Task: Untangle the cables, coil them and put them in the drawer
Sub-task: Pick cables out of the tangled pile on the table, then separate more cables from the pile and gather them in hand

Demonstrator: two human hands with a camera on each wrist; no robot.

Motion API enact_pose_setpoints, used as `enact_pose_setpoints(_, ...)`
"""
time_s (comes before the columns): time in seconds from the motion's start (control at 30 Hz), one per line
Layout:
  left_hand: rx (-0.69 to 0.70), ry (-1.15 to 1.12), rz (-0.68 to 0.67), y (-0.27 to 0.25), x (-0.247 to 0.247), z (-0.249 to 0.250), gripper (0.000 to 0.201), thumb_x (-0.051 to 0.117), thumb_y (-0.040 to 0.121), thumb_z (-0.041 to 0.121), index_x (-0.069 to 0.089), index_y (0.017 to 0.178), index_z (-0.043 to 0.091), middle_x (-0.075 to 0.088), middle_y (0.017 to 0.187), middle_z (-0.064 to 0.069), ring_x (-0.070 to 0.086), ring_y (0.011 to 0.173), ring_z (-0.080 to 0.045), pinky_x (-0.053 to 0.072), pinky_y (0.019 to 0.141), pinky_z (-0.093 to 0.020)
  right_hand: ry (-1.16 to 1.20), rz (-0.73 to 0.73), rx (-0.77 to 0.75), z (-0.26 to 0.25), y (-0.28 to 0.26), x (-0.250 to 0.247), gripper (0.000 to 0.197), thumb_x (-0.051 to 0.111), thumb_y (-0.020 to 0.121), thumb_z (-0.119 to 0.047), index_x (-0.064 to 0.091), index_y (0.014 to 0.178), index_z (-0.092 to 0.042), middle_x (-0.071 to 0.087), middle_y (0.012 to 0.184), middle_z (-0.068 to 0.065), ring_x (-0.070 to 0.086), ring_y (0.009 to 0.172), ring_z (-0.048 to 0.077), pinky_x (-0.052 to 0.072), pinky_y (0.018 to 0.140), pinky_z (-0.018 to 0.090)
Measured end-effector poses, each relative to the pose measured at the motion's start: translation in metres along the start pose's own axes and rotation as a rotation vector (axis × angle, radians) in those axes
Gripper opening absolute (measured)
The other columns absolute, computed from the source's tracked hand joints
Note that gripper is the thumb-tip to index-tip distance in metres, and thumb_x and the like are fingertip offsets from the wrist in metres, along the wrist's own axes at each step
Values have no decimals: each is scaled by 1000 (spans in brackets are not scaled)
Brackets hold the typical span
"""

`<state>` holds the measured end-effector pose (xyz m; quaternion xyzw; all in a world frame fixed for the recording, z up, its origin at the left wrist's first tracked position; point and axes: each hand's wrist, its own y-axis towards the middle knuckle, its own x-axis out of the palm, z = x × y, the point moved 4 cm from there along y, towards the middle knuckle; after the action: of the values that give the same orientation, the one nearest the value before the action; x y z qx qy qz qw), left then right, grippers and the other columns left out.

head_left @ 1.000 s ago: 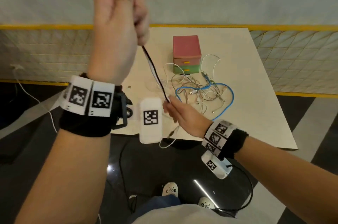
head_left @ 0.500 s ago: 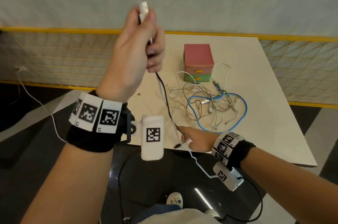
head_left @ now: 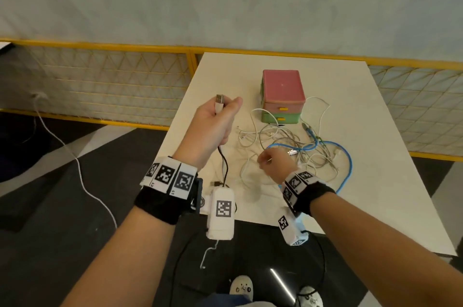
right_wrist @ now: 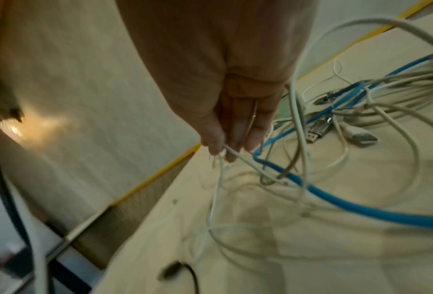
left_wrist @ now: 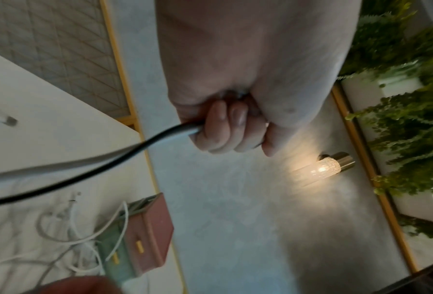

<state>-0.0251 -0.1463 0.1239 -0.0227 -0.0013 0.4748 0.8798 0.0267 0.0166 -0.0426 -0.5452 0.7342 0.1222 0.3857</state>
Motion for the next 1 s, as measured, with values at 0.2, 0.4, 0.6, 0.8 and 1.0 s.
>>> enact_pose_setpoints(0.2, 78, 461, -55, 23, 22, -24, 20, 47, 101, 33, 62, 112, 25, 42, 57, 14, 42, 49, 1, 32, 50, -16, 312, 108, -423, -47, -21, -75, 16, 58, 89, -2, 56, 99, -14, 58, 86, 1, 61, 70, 11, 54, 55, 23)
enact_pose_setpoints(0.4, 159, 648, -167, 45, 55, -21, 28, 50, 101, 34, 53, 74, 27, 43, 54, 8, 42, 46, 0, 30, 53, -21, 260, 259, -569, -55, -16, -128, 21, 60, 88, 0, 57, 99, -17, 60, 92, 2, 55, 82, -2, 48, 78, 9)
enact_pose_setpoints(0.6, 322, 303, 198, 44, 41, 16, 24, 48, 101, 33, 52, 78, 29, 42, 44, 11, 32, 42, -10, 27, 43, -24, -11, 160, -380, -12, 10, -125, 11, 56, 91, -9, 66, 91, -13, 65, 84, 5, 59, 76, 19, 49, 77, 25)
enact_pose_setpoints(0.8, 247, 528, 325, 49, 14, 13, 26, 43, 103, 31, 60, 122, 25, 62, 78, -2, 47, 56, -5, 38, 60, -24, 239, 180, -239, -3, 10, -147, 22, 47, 97, -13, 67, 98, -23, 63, 80, 4, 65, 86, 27, 58, 81, 42)
enact_pose_setpoints(1.0, 271, 780, -79, 57, 68, 12, 38, 44, 101, 40, 64, 114, 10, 65, 90, 2, 58, 74, -10, 41, 67, -26, -87, 264, -665, -73, -6, -169, 20, 57, 92, -12, 69, 108, -11, 64, 99, 6, 57, 92, 15, 45, 83, 20)
